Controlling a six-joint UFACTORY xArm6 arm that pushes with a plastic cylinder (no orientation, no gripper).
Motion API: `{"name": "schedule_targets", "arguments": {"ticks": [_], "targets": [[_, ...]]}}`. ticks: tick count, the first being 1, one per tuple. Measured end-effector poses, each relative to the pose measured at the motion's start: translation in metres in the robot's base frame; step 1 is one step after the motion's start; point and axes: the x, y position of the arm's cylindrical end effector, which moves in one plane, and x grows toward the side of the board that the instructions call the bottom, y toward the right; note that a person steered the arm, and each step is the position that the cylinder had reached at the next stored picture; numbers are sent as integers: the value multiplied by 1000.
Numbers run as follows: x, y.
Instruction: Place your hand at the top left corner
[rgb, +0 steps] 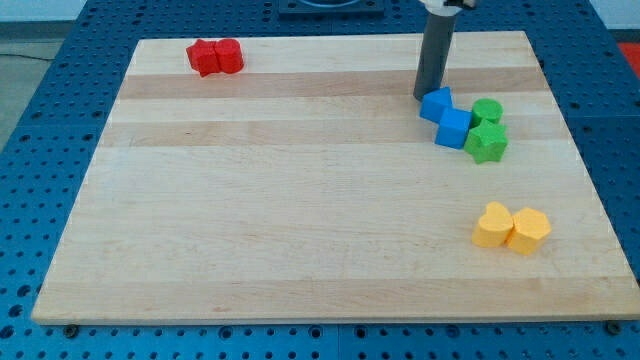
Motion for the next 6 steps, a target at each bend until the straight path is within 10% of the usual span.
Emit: {"name": "schedule_targets", "arguments": {"ticks": [3,6], "targets": [[-7,-51],[-11,-353]]}}
